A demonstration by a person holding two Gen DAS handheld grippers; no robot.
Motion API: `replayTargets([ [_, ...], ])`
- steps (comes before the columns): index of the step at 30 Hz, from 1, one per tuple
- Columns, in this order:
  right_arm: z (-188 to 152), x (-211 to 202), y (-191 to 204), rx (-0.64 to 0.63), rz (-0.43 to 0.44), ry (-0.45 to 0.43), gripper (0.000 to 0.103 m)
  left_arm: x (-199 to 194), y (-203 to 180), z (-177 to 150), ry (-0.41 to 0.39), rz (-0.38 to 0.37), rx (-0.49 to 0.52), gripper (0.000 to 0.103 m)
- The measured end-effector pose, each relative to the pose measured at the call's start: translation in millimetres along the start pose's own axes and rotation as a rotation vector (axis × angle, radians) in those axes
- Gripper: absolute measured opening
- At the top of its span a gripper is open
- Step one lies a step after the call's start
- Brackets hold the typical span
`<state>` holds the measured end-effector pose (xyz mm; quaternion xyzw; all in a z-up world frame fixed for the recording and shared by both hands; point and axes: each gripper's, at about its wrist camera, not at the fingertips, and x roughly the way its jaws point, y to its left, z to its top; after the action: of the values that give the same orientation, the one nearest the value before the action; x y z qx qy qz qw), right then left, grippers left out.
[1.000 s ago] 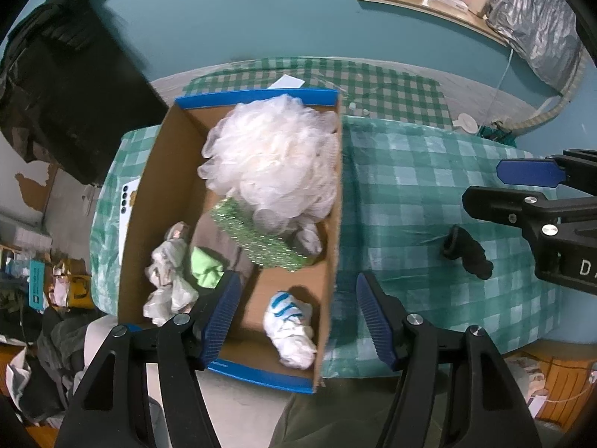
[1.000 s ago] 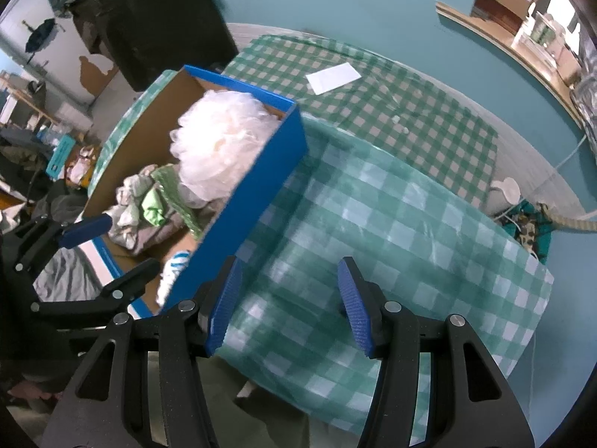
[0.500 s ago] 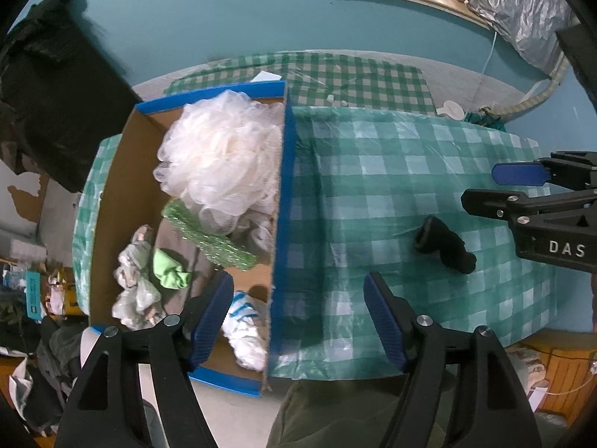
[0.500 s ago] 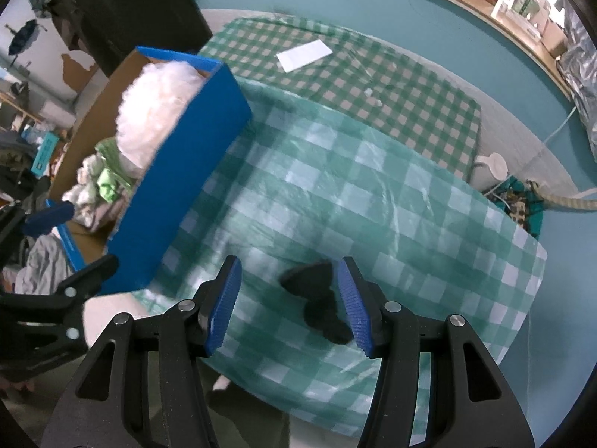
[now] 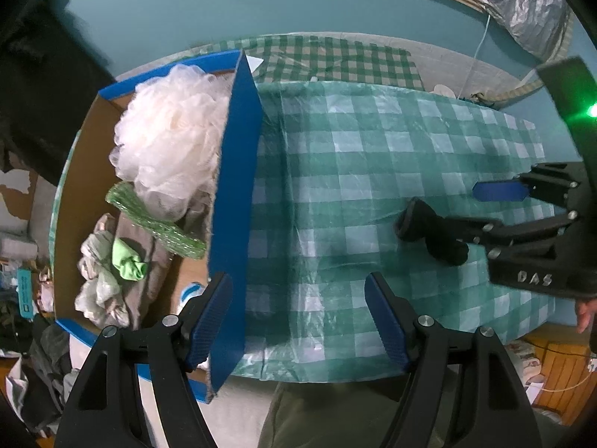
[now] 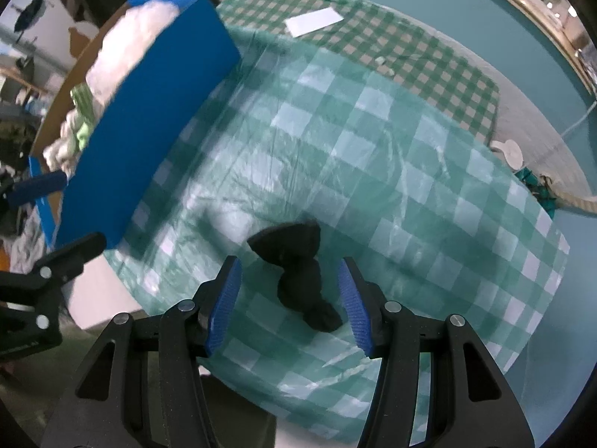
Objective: Organize soft objects
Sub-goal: 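Close the right gripper on the black sock and lift it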
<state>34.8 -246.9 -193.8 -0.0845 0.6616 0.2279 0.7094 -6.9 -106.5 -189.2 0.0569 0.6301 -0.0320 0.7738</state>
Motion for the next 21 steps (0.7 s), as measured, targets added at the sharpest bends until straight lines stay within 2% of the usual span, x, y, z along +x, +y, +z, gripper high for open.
replayTargets([
  [21, -5.2, 66.3, 1.0, -0.086, -0.012, 0.090, 0.054, 55.2, -10.8, -11.2, 0.091, 0.004, -0.011, 0.075],
])
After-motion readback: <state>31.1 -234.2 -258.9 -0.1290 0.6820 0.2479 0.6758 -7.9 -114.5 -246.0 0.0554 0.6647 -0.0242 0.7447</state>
